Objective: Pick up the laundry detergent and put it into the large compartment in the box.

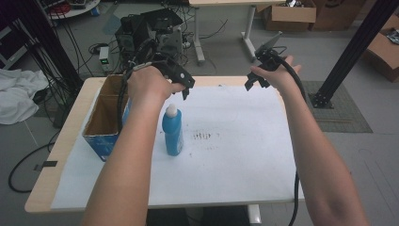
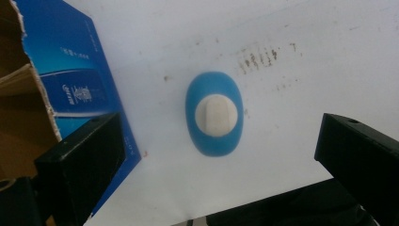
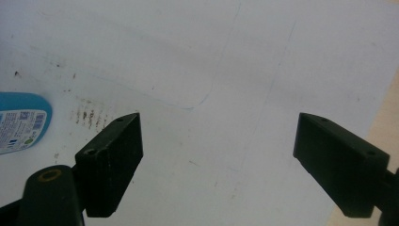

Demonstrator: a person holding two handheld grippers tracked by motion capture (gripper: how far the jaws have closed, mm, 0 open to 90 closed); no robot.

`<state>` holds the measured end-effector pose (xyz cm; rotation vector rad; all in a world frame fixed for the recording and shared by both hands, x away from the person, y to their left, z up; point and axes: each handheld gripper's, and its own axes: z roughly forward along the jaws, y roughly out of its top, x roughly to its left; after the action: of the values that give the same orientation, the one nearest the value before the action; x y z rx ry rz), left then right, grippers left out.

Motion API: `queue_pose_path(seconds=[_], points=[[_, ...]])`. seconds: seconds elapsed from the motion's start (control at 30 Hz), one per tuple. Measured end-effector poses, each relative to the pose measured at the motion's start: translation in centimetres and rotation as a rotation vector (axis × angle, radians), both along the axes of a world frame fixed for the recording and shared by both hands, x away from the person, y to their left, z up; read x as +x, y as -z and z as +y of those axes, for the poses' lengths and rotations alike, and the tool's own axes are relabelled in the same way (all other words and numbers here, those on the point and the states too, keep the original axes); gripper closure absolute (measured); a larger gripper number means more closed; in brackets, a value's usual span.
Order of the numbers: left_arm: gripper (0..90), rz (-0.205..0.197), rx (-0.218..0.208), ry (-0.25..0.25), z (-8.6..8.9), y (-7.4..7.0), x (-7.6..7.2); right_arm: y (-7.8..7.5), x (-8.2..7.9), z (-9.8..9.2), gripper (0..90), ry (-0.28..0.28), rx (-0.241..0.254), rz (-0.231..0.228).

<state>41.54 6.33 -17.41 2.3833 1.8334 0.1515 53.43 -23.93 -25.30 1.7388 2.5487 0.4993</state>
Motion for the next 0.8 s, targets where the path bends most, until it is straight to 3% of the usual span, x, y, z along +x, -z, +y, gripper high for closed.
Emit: queue_pose_path(seconds=[0.4,0.8], points=[[3.1,0.048,0.022,-0.007,-0.1,4.0,0.7,0.6,0.2,0.2,16.5,0.001,-0.009,0.004],[3.1,0.068,0.023,-0.017,-0.4,6.8,0.8,1.0,0.2,0.2,16.5,-0.005,-0.006,0.001]])
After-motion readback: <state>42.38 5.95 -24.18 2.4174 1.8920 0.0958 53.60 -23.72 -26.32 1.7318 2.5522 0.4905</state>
